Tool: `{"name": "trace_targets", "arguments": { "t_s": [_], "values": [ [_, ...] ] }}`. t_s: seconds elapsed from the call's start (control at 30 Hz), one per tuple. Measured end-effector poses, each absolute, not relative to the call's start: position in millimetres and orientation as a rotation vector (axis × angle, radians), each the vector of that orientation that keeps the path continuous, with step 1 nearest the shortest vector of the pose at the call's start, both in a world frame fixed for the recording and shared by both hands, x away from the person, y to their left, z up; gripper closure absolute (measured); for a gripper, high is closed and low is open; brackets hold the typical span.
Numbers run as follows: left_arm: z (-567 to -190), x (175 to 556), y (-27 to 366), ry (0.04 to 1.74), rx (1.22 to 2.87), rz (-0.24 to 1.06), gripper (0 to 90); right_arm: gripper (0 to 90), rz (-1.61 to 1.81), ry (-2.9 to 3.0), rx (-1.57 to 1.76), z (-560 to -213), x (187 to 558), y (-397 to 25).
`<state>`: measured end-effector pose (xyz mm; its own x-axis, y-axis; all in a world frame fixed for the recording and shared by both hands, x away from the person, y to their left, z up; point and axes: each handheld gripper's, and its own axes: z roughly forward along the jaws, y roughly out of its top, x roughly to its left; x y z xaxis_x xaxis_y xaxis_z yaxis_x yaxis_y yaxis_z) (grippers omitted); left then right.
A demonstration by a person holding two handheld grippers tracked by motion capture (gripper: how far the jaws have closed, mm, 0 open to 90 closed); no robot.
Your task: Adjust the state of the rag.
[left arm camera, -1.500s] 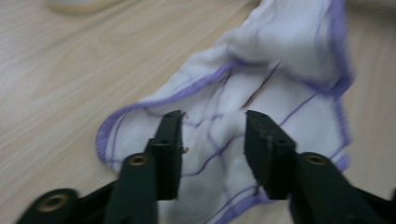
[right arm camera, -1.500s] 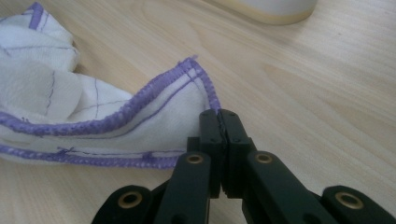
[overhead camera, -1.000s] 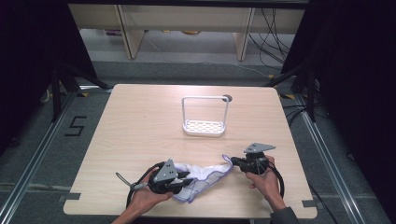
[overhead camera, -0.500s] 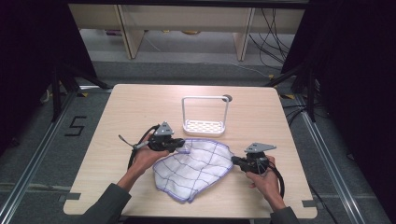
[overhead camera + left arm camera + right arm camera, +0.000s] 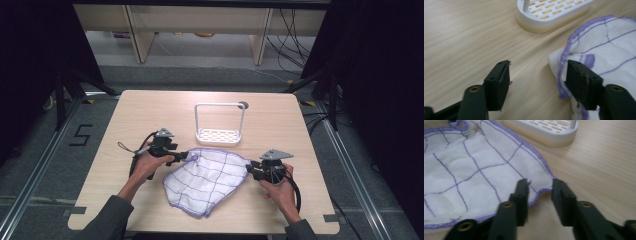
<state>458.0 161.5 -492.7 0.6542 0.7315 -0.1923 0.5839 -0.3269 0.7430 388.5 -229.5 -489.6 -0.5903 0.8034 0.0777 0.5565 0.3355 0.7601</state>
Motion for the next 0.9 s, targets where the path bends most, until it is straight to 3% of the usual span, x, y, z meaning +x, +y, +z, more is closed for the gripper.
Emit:
{"name": "trace_targets", "arguments": {
  "t_s": [0.27,0.47,0.7,0.9],
  "values": [
    [-487,409,196,1.006,2.016,0.198,30.3,49.3,1.172,2.348,1.147,-467,341,-204],
    [-500,382,200,1.013,2.020,0.148,31.1,48.2,1.178,2.401,1.048,-464,317,-179],
    [-505,377,195,1.004,2.036,0.126,32.5,47.4,1.166,2.485,1.000,-469,305,-161],
    [-509,380,194,0.997,2.040,0.103,40.4,43.3,1.121,2.454,1.127,-480,292,-166]
  ]
}}
